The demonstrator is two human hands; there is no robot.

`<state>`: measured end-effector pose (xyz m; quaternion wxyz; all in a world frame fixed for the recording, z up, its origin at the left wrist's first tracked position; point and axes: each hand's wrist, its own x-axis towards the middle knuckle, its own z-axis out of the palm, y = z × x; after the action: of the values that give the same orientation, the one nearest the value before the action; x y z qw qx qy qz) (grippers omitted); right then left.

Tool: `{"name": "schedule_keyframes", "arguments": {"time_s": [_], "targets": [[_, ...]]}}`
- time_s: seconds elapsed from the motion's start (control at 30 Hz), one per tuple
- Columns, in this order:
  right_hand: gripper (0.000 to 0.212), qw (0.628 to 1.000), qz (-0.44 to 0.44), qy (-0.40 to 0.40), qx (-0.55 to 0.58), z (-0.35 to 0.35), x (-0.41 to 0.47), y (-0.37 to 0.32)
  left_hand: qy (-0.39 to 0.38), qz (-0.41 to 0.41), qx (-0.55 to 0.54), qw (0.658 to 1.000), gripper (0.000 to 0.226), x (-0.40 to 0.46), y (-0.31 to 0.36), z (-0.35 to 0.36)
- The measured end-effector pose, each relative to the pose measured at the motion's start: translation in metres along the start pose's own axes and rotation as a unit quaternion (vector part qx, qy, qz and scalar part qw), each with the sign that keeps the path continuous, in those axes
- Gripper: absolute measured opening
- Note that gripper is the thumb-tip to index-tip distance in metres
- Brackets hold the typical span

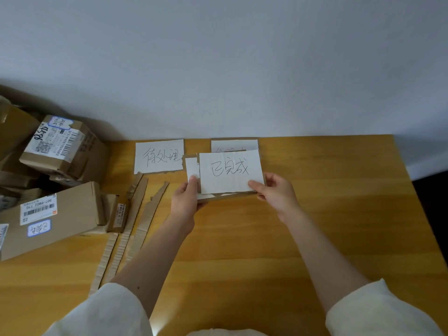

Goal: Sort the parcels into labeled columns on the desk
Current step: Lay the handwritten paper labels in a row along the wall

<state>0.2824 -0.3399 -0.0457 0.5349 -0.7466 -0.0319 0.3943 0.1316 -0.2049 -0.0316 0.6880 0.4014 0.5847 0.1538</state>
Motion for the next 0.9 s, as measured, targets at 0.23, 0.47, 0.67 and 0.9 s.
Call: {"name": "schedule_keyframes", "arguments": {"time_s": [0.23,0.47,0.67,0.9], "targets": [[0.027,0.993,0.049,0.033,0.100,-0.039,0.002,0.004,-0.007,0.005,0.006,1.000,0.021,-0.008,-0.004,0.019],[0.025,0.978,0.051,0.095,0.176,-0.089,0.018,0.004,-0.002,0.007,0.019,1.000,0.024,-0.010,-0.007,0.046],[0.027,0.961,0.054,0.194,0.189,-0.138,0.045,-0.004,0.028,0.011,0.014,0.999,0.025,-0.009,-0.011,0.069],[0.035,0.967,0.080,0.213,0.111,-0.164,0.074,-0.005,0.054,0.013,0.007,0.998,0.023,-0.002,-0.015,0.089]]}}
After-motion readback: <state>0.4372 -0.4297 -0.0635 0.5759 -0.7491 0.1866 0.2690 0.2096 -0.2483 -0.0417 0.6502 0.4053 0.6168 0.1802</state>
